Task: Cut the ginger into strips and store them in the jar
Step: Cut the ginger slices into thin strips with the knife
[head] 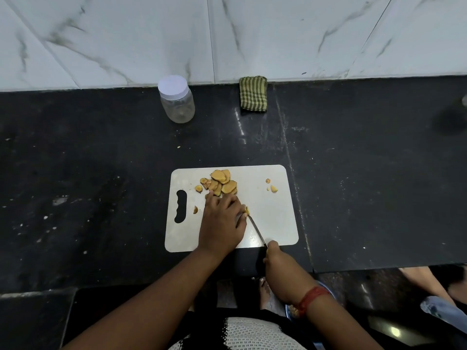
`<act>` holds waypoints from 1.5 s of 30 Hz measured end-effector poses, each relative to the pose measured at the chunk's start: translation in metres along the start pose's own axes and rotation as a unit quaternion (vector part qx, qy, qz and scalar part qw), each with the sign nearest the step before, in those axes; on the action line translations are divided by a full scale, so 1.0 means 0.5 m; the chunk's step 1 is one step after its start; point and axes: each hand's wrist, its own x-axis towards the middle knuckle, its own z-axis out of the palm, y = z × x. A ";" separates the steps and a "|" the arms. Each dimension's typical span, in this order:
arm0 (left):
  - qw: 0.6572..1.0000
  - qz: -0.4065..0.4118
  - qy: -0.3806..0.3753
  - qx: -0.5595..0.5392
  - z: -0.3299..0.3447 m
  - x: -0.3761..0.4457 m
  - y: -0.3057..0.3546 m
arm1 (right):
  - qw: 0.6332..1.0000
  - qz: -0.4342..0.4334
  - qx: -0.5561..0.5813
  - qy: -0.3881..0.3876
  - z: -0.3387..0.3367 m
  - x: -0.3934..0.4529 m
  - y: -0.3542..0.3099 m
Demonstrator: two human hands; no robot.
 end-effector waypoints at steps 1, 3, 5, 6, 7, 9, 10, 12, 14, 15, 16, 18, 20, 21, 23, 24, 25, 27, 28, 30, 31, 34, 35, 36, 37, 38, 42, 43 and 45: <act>1.000 0.003 0.003 0.001 -0.001 0.002 0.000 | 1.000 -0.005 0.001 -0.001 -0.002 -0.001 0.003; 1.000 0.007 0.004 0.001 -0.001 -0.001 0.001 | 1.000 -0.009 0.015 -0.002 -0.010 0.001 0.006; 1.000 0.013 0.006 -0.003 -0.001 -0.007 0.002 | 0.999 -0.018 0.040 -0.004 -0.017 0.002 0.008; 1.000 0.015 0.007 -0.007 -0.002 -0.010 0.003 | 0.998 -0.019 0.058 -0.003 -0.020 0.000 0.009; 1.000 0.016 0.010 -0.009 -0.003 -0.012 0.003 | 0.997 -0.017 0.082 -0.002 -0.025 -0.004 0.009; 1.000 0.022 0.013 -0.006 -0.005 -0.015 0.003 | 0.991 -0.004 0.135 0.004 -0.036 -0.010 0.012; 1.000 0.024 0.012 -0.001 -0.005 -0.016 0.003 | 0.988 0.003 0.154 0.007 -0.040 -0.009 0.015; 1.000 0.026 0.007 0.007 -0.005 -0.017 0.003 | 0.982 0.018 0.190 0.015 -0.047 -0.004 0.023; 1.000 0.019 0.002 0.011 -0.005 -0.014 0.003 | 0.975 0.029 0.221 0.018 -0.052 0.004 0.029; 1.000 0.011 0.000 0.014 -0.006 -0.011 0.002 | 0.973 0.030 0.230 0.018 -0.054 0.009 0.031; 1.000 -0.001 0.000 0.017 -0.006 -0.008 0.001 | 0.972 0.030 0.231 0.018 -0.057 0.012 0.031; 0.999 -0.024 0.004 0.027 -0.009 -0.003 0.000 | 0.976 0.023 0.214 0.023 -0.063 0.019 0.030; 0.998 -0.039 0.011 0.039 -0.011 -0.003 0.002 | 0.980 0.015 0.196 0.024 -0.067 0.023 0.026; 0.998 -0.044 0.015 0.041 -0.012 -0.004 0.003 | 0.981 0.013 0.191 0.023 -0.069 0.024 0.024; 0.997 -0.056 0.022 0.038 -0.016 -0.005 0.003 | 0.984 0.013 0.175 0.023 -0.072 0.026 0.018; 0.997 -0.059 0.023 0.038 -0.018 -0.006 0.001 | 0.987 0.012 0.160 0.022 -0.073 0.026 0.016; 0.997 -0.057 0.024 0.039 -0.019 -0.006 0.000 | 0.990 0.009 0.142 0.020 -0.074 0.027 0.013; 0.998 -0.038 0.022 0.046 -0.020 -0.011 -0.003 | 0.994 -0.002 0.107 -0.001 -0.075 0.028 0.007; 0.998 -0.030 0.020 0.051 -0.020 -0.013 -0.004 | 0.996 -0.007 0.093 -0.013 -0.073 0.029 0.004; 0.998 -0.027 0.015 0.053 -0.021 -0.014 -0.002 | 0.998 -0.016 0.054 -0.018 -0.070 0.035 0.000; 0.998 -0.033 0.014 0.051 -0.020 -0.013 -0.001 | 0.999 -0.020 0.036 -0.014 -0.069 0.039 -0.001; 0.997 -0.069 0.006 0.045 -0.016 -0.008 0.008 | 1.000 -0.022 0.017 -0.005 -0.075 0.056 -0.006; 0.996 -0.079 0.003 0.043 -0.015 -0.007 0.011 | 1.000 -0.022 0.015 -0.002 -0.079 0.061 -0.010; 0.995 -0.087 0.001 0.044 -0.012 -0.006 0.013 | 1.000 -0.023 0.014 0.002 -0.083 0.064 -0.015; 0.995 -0.091 0.001 0.048 -0.011 -0.005 0.015 | 0.999 -0.026 0.018 0.006 -0.087 0.065 -0.019; 0.994 -0.094 0.002 0.055 -0.009 -0.003 0.017 | 0.999 -0.030 0.025 0.008 -0.090 0.064 -0.023; 0.993 -0.092 0.017 0.068 -0.006 0.007 0.016 | 0.998 -0.033 0.052 0.009 -0.094 0.054 -0.020; 0.994 -0.090 0.018 0.065 -0.006 0.008 0.014 | 0.998 -0.029 0.061 0.009 -0.094 0.052 -0.015; 0.995 -0.083 0.016 0.059 -0.008 0.007 0.010 | 0.997 -0.016 0.078 0.010 -0.096 0.050 -0.001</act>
